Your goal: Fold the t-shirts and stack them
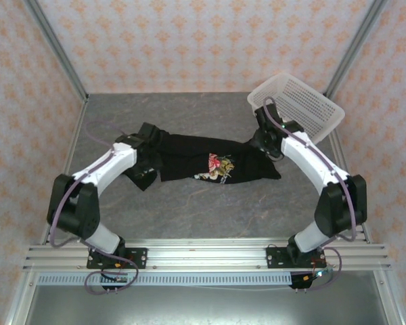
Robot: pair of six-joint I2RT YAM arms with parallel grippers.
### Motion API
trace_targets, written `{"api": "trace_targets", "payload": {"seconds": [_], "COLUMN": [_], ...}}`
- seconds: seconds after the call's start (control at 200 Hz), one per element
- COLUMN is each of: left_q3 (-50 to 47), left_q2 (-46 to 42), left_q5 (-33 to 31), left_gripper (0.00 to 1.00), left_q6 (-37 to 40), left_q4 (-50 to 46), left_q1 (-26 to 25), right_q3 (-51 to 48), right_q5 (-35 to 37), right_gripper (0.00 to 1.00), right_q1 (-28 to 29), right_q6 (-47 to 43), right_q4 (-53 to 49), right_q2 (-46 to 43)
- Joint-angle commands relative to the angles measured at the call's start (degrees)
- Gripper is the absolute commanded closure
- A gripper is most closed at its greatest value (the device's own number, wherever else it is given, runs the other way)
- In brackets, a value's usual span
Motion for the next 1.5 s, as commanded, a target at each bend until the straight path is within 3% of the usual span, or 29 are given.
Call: {"api": "trace_targets", "payload": {"seconds": [0.0,0.255,0.405,0.52,0.631,0.926,1.241,1.346,1.496], "left_q3": [1.4,3.5,4.2,5.2,6.0,5.4,5.9,6.2,7.2], "left_q2": [4.0,12.2,14.5,10.1,4.0,-3.3,-3.7,-3.7,-3.8], "left_q5": [2.3,3.8,1.3,-2.3,-5.5,-4.5,-4.4,-4.4,-4.8], "left_gripper": [0.39,0.45,0.78,1.0,1.0,1.0,1.0,1.0,1.0], "left_q6": [-3.3,-3.0,-3.2,-4.2,-5.0,-6.7,-6.4,-6.2,-5.9], "left_q4": [3.2,6.0,6.2,4.0,0.2,-3.7,-4.1,-4.3,-4.8], "left_q1": [-1.5,-3.4,-4.2,-4.3,-4.3,-3.3,-3.0,-3.0,-3.0], "right_q3": [-3.9,-9.3,-12.0,-13.2,-12.4,-14.5,-14.5,-14.8,-14.4], "right_q5": [1.5,2.6,3.7,1.7,-2.4,-12.9,-13.2,-13.0,-12.3], "right_gripper": [0.39,0.38,0.39,0.4,0.42,0.51,0.58,0.66,0.88], "right_q1": [-0.1,-0.9,-2.7,-4.6,-5.1,-2.9,-2.0,-1.9,-1.9], "right_q6": [0.4,1.2,3.2,4.7,5.9,11.9,11.2,11.2,11.7], "right_q4": [-2.9,-3.5,-3.2,-1.1,1.2,10.3,11.4,11.7,11.8], "right_q2": [-3.2,-8.3,-9.6,-9.1,-6.4,0.9,6.9,6.9,6.1]}}
